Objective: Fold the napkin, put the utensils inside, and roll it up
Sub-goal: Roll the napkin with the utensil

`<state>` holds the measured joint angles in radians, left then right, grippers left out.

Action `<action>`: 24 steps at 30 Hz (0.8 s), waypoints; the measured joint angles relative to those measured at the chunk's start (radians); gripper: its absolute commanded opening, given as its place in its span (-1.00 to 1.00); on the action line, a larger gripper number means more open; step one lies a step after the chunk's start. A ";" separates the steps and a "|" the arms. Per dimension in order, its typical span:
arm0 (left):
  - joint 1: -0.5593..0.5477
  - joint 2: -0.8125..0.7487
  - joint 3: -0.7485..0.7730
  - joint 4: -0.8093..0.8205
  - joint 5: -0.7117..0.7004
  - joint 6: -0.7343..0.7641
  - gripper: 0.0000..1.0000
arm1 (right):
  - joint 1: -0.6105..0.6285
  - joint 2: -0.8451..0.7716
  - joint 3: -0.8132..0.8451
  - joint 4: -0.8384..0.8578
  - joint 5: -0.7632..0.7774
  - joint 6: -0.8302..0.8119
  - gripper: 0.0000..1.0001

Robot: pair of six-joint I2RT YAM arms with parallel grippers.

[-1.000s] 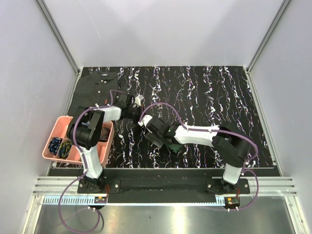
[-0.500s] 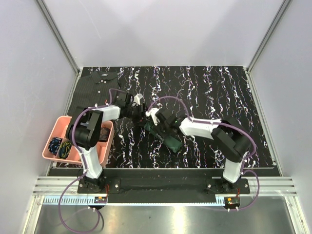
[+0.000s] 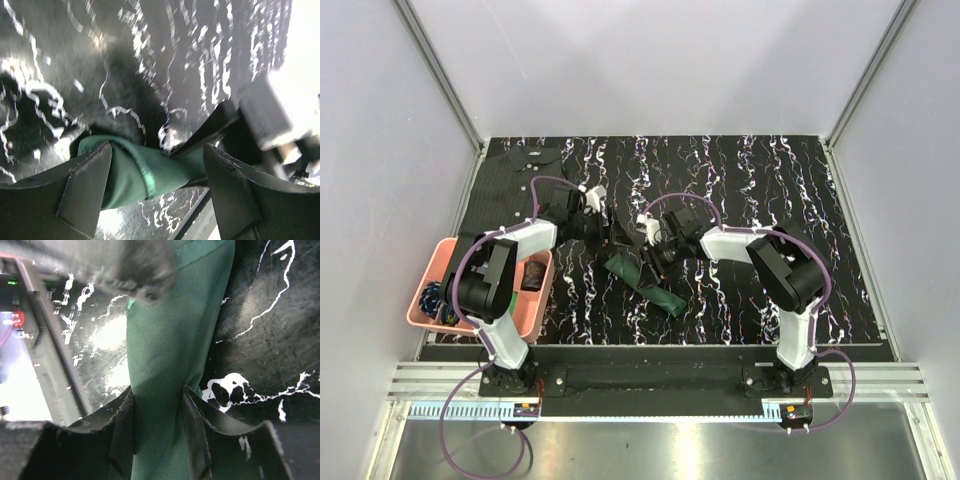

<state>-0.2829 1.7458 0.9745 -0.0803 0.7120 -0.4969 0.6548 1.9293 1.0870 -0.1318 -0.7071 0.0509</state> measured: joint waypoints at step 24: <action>-0.030 0.029 -0.076 0.021 0.010 0.002 -1.00 | -0.089 0.067 0.062 -0.055 -0.208 0.075 0.59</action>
<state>-0.3130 1.7748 0.8989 -0.0597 0.7223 -0.4950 0.5663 1.9965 1.1492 -0.1867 -0.9150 0.1261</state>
